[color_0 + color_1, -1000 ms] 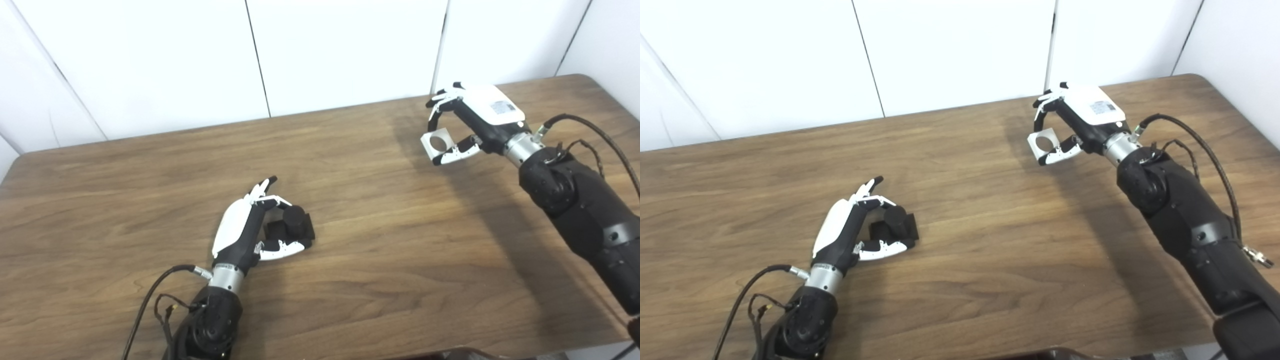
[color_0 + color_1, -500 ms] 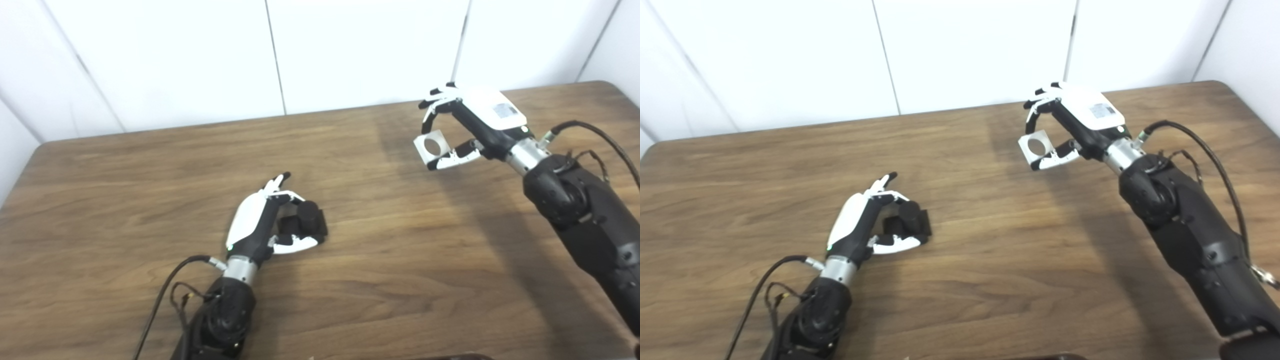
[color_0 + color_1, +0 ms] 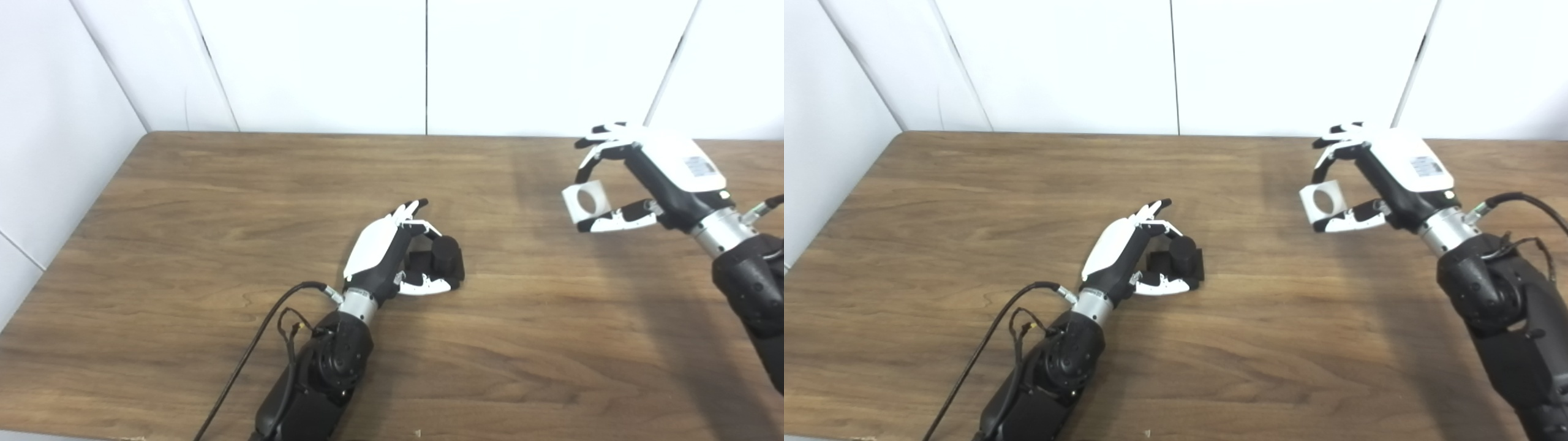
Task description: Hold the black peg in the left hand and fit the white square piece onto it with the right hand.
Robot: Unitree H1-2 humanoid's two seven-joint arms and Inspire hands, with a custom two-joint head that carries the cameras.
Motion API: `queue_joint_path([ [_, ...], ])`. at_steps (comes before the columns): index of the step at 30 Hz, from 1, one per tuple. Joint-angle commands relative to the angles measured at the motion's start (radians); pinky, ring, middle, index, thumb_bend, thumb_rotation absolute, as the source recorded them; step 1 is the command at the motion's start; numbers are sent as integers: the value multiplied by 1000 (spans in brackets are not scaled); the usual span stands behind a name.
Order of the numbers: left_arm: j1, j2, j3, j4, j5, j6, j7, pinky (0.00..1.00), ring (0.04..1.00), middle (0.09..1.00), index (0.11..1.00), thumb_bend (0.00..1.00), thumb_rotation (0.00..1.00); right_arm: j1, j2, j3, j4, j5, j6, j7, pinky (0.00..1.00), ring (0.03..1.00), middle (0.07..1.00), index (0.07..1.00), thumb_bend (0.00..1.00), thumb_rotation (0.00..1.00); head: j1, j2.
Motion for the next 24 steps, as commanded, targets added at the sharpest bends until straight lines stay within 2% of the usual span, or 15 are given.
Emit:
queue_joint_path([
  [1, -7, 12, -4, 21, 34, 30, -8, 1000, 1000, 983, 493, 521, 79, -28, 3, -4, -55, 24, -29, 16, 950, 882, 794, 483, 515, 140, 0, 1],
  [6, -8, 13, -6, 19, 39, 37, -12, 1000, 1000, 982, 494, 521, 79, -23, 19, 0, -98, 23, -16, 52, 944, 888, 793, 482, 514, 143, -2, 2],
  [11, -9, 9, -7, 26, 37, 29, -5, 1000, 1000, 979, 493, 521, 78, -22, 39, 3, -136, 24, -16, 84, 987, 886, 792, 483, 514, 145, -4, 3],
  [24, -15, 6, -8, 35, 35, 28, -4, 1000, 1000, 982, 493, 521, 79, -54, 122, 40, -169, 31, -6, 145, 909, 893, 794, 484, 514, 145, -7, -1],
])
